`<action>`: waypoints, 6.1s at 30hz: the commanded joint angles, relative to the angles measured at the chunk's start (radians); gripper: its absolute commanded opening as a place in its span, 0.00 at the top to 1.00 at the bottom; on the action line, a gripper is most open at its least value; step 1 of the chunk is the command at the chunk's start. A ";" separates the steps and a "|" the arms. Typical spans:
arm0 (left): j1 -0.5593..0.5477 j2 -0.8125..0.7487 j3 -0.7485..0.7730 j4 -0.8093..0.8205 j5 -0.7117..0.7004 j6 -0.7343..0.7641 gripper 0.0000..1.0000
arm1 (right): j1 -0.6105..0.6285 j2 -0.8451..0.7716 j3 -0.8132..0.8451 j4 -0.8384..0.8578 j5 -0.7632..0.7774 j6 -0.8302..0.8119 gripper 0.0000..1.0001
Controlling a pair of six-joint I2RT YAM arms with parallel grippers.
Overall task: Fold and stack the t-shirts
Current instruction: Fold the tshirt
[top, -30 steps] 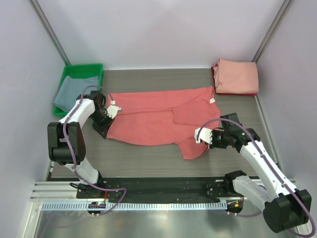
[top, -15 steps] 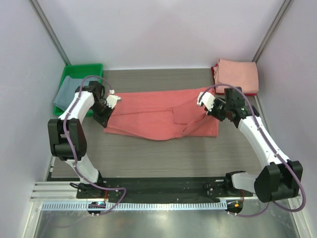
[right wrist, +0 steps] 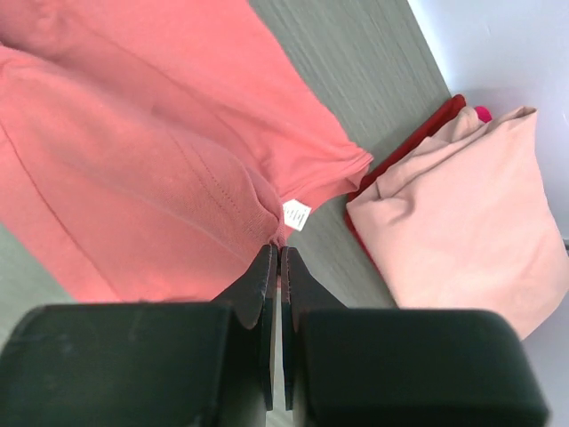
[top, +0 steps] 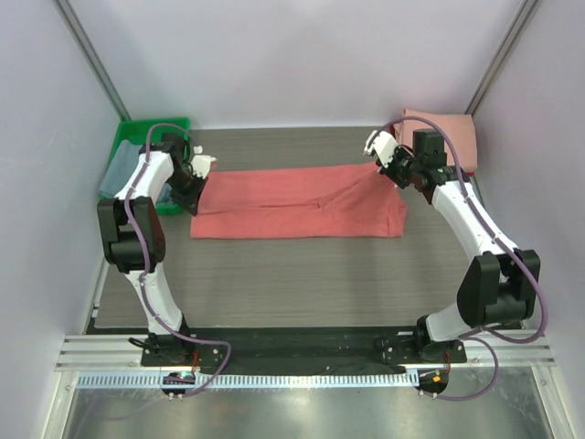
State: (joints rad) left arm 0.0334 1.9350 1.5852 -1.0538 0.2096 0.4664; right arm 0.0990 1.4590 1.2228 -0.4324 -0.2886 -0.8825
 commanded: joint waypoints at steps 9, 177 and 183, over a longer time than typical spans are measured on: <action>0.025 0.139 0.261 -0.043 0.007 -0.034 1.00 | -0.001 0.149 0.182 0.133 0.020 0.014 0.99; -0.020 0.124 0.062 -0.003 0.128 -0.160 0.77 | 0.249 0.908 0.977 -0.299 -0.029 0.208 0.95; -0.018 0.142 0.079 -0.005 0.139 -0.161 0.77 | 0.281 0.845 0.928 -0.293 -0.044 0.180 0.95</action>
State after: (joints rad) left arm 0.0196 2.0666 1.6230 -1.0508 0.3332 0.3138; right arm 0.3527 2.4184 2.1551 -0.7647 -0.3202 -0.6861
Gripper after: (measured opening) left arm 0.234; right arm 0.054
